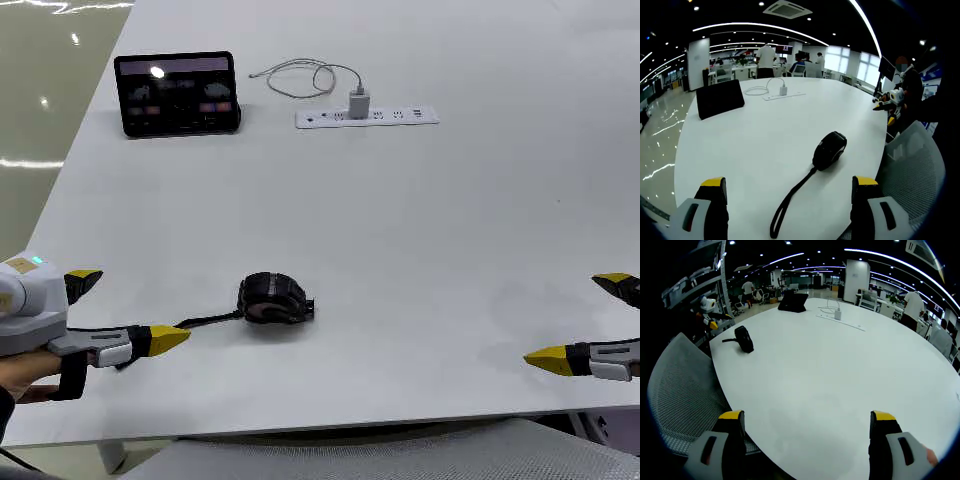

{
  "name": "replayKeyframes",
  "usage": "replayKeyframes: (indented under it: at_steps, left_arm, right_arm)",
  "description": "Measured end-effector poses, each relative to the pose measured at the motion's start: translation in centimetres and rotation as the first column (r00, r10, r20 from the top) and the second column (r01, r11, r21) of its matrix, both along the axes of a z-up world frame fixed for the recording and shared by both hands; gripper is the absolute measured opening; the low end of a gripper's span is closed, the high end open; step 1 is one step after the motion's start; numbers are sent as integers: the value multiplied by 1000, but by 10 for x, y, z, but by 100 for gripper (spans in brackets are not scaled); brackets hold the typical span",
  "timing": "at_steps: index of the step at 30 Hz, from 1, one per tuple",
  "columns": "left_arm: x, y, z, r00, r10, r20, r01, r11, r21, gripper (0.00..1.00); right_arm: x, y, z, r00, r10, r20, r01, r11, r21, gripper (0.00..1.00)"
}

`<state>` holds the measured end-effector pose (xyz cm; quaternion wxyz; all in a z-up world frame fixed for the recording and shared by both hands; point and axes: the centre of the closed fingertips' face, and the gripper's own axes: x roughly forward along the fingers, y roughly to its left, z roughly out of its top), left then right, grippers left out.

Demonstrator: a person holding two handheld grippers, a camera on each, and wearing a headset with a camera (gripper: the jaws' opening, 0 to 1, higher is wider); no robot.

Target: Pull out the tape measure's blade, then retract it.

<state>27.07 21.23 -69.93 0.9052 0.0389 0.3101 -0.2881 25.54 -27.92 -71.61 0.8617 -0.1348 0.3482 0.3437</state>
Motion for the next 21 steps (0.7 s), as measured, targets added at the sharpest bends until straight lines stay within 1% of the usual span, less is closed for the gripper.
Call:
replayKeyframes:
  at_steps: [2,5,8,11,15,19,21]
  left_arm:
    - [0,0,0,1000,-1,1,1,1000,-2,100]
    - [1,2,2,1000,-4,18,4,1000,-4,100]
    - [1,3,1,1000,0,8,0,1000,-3,100]
    - [0,3,1,1000,-1,6,1,1000,-6,100]
    - [-1,2,0,1000,-16,4,16,1000,0,100]
    - [2,2,2,1000,-21,14,21,1000,5,100]
    - [6,3,4,999,-28,24,28,1000,5,100]
  right_arm:
    - [0,0,0,1000,-1,0,1,1000,-1,100]
    - [1,0,1,1000,-1,4,1,1000,0,99]
    - [1,0,1,1000,4,5,-4,1000,-2,100]
    - [0,0,0,1000,4,0,-4,1000,0,99]
    - [1,1,1,1000,6,1,-6,1000,5,100]
    - [2,1,2,1000,7,8,-8,1000,4,100]
    - [5,2,3,1000,13,23,-13,1000,7,100]
